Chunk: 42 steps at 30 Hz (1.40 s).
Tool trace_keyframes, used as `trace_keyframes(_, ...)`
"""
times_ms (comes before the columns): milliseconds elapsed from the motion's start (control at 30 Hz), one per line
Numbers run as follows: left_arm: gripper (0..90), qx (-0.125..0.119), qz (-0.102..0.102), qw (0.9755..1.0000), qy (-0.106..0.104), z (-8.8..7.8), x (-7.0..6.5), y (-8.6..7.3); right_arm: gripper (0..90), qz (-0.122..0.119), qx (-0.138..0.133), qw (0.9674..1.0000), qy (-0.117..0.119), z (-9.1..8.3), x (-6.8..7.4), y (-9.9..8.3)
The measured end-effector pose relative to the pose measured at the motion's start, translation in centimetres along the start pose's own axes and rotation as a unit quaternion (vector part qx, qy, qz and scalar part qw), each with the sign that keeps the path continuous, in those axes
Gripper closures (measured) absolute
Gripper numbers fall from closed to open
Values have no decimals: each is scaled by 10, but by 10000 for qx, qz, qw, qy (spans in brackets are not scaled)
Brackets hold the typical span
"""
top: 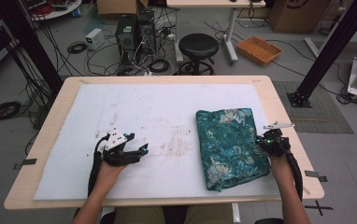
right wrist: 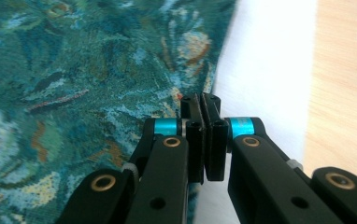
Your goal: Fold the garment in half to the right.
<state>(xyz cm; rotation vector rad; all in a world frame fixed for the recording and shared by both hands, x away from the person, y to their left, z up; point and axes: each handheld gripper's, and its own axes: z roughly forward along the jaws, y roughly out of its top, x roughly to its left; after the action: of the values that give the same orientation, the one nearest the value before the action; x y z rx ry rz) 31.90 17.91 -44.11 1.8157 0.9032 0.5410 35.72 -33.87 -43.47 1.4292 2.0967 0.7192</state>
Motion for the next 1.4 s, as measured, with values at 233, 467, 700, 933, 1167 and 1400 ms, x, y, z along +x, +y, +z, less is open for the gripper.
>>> trace_keyframes(233,299,-9,-18,10000,11,1,0,0,475,-131,-674,9971,322,-25,19,3)
trace_keyframes(467,298,-32,-23,10000,10,0,1,1,313,-893,-766,9854,1227,-40,84,0)
trace_keyframes(700,298,-50,2,10000,-2,-1,0,2,320,-1028,-317,9822,1543,-29,105,-14)
trace_keyframes(933,281,-133,-77,9997,-190,-3,2,4,285,-768,-622,9829,1551,-45,82,-10)
trace_keyframes(1167,251,-216,-132,9993,-287,-10,8,4,217,-596,-1118,9816,1431,-48,47,7)
trace_keyframes(1400,251,-423,-181,9986,-253,-20,14,3,216,-324,-1389,9777,1543,-45,37,10)
